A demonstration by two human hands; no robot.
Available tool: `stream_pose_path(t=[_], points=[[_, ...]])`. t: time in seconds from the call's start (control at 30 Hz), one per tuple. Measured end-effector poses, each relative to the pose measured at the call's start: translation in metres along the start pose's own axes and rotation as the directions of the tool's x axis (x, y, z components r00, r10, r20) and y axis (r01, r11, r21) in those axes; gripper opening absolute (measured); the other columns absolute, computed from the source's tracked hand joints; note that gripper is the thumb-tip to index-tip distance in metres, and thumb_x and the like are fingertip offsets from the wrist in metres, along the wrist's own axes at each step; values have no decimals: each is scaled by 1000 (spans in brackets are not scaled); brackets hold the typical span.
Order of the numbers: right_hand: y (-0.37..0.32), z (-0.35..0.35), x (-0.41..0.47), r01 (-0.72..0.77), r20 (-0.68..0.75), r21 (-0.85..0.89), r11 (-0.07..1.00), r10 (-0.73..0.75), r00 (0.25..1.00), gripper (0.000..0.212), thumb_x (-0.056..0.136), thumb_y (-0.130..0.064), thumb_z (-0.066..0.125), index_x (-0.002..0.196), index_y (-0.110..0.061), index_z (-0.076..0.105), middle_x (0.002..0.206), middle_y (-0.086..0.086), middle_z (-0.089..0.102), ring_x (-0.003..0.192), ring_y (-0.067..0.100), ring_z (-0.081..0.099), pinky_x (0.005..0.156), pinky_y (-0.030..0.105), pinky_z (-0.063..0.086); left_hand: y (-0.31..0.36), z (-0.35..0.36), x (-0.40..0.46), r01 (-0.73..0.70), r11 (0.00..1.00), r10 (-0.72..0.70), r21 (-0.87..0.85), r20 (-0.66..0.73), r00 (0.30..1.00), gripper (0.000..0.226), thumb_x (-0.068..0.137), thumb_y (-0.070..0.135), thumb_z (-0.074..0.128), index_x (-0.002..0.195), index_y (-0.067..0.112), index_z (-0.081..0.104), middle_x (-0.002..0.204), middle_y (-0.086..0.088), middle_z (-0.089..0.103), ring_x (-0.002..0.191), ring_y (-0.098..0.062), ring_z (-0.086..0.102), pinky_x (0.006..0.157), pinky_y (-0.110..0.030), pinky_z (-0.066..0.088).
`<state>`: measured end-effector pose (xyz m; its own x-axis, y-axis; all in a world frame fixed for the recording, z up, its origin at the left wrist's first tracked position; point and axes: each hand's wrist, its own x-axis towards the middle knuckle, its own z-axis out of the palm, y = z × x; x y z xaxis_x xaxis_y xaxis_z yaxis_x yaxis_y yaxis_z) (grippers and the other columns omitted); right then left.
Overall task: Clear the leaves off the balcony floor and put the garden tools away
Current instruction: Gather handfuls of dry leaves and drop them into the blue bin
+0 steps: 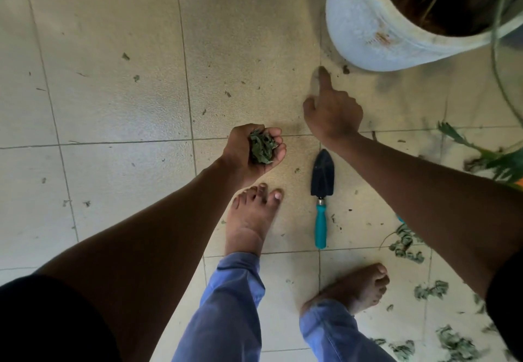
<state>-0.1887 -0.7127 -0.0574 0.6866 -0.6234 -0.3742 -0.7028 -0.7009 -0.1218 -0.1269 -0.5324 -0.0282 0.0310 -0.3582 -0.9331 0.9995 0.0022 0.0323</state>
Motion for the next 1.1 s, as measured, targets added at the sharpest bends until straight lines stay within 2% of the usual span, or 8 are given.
stream_pose_path(t=[0.27, 0.4, 0.47, 0.57, 0.67, 0.8, 0.97, 1.1], points=[[25, 0, 26, -98, 13, -69, 993, 100, 995, 66, 106, -40, 39, 163, -17, 13, 109, 21, 69, 98, 40, 67, 72, 40, 38, -3, 1, -1, 12, 1000, -12, 26, 19, 1000, 40, 99, 20, 45, 79, 1, 74, 79, -11, 67, 70, -22, 65, 72, -35, 59], [56, 18, -12, -27, -76, -81, 996, 21, 997, 52, 104, -34, 43, 152, -16, 38, 99, 19, 69, 87, 39, 67, 66, 37, 40, -6, -2, -3, 20, 999, -20, 33, 12, 1000, 39, 99, 20, 46, 81, 1, 74, 80, -12, 67, 71, -22, 65, 74, -35, 59], [65, 27, -25, -19, -175, -21, 1000, 15, 984, 45, 99, -31, 48, 141, -15, 52, 106, 17, 66, 92, 38, 65, 66, 36, 43, -8, -2, -2, 15, 999, -16, 30, 15, 1000, 39, 99, 20, 46, 81, 1, 74, 80, -11, 67, 69, -22, 66, 75, -35, 59], [67, 32, -17, -178, -196, 168, 970, 210, 958, 44, 93, -27, 60, 135, -13, 57, 125, 18, 58, 112, 36, 55, 83, 39, 50, -10, -2, 0, 18, 999, -18, 38, 13, 1000, 37, 99, 21, 46, 85, 1, 73, 81, -11, 67, 73, -22, 66, 75, -35, 59], [60, 37, 0, -273, -157, 292, 917, 327, 932, 42, 90, -17, 65, 131, -11, 60, 130, 18, 53, 117, 35, 53, 98, 40, 48, -10, -4, 1, 20, 999, -20, 41, -2, 1000, 36, 99, 21, 46, 86, 1, 73, 80, -11, 67, 70, -22, 66, 75, -35, 59], [39, 39, 22, -88, -205, 293, 952, 153, 967, 32, 87, 0, 56, 116, -11, 67, 119, 17, 57, 110, 33, 56, 87, 27, 40, -8, -5, 1, 23, 997, -22, 78, -13, 1000, 37, 99, 22, 46, 85, 1, 73, 80, -11, 67, 73, -23, 65, 73, -33, 60], [8, 32, 50, 65, -190, 208, 976, -24, 981, 33, 85, 7, 56, 114, -7, 64, 123, 17, 53, 116, 32, 51, 82, 28, 41, -4, -8, 2, 12, 995, -10, 97, -20, 1000, 41, 99, 22, 45, 80, 2, 75, 80, -11, 67, 73, -23, 65, 72, -33, 60], [2, 29, 49, 123, -135, 146, 982, -104, 985, 41, 78, 18, 50, 111, -3, 63, 121, 18, 54, 113, 34, 51, 74, 36, 49, -4, -9, 0, 6, 993, -3, 116, -34, 999, 38, 99, 22, 44, 84, 2, 72, 80, -11, 66, 74, -23, 65, 70, -33, 60]])
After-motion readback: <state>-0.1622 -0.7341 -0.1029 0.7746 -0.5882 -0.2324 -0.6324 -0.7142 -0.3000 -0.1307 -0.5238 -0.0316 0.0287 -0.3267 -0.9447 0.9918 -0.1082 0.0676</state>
